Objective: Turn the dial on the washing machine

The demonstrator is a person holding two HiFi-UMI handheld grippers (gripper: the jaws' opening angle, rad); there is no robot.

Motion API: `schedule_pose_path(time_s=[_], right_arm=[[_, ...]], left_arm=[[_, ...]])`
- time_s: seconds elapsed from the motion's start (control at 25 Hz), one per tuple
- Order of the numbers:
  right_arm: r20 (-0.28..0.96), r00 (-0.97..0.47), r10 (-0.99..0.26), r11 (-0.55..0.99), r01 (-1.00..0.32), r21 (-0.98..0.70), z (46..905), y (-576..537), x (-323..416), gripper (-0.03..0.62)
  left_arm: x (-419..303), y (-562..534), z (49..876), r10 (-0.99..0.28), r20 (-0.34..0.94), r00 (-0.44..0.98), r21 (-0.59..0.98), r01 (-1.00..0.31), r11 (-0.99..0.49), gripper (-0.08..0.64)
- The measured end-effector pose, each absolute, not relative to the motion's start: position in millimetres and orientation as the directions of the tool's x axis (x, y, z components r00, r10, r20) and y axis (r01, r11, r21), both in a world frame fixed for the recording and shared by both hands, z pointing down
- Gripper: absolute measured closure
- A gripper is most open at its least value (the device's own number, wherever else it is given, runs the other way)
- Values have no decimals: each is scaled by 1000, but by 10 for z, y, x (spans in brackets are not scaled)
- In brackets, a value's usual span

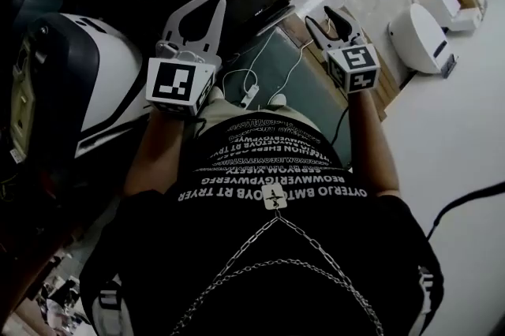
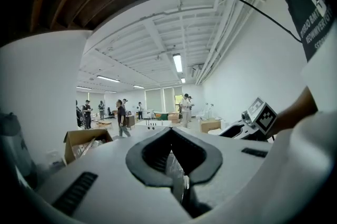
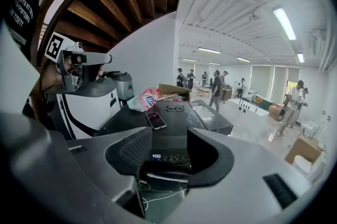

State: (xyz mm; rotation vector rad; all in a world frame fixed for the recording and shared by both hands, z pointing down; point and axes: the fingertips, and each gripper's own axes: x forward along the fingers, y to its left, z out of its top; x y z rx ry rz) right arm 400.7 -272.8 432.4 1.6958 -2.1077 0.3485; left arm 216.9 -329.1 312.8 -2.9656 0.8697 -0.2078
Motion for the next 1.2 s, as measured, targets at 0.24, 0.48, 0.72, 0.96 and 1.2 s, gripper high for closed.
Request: schedule_pose_path(time_s=[0.24,0.48,0.72,0.96,1.2], right_arm=[[499,-260,-827,333,-941,61,4756,-2926,4331,385],[535,-304,-788,399,-914,68,5368,-3224,4438,383],[571,-262,-778,381,-919,98,5945,-3615,4647,367],[632,-217,-744,389,-909,146,6449,-3953,4820,359],[673,-196,-713,453,-861,229,6734,-4205,4850,351]], left_arm=[[2305,-3141,3318,-640,138,756,-84,-635,-768,554],[2241,-2977,3637,-711,199,674,-81,-712,-697,554],[2244,-2818,3783,-732,238,638,-100,-734,-672,554],[2162,-2768,3898,-753,262,603,-103,-758,-644,554],[2094,-2791,3970,-776,276,567,-110,-784,-612,554]])
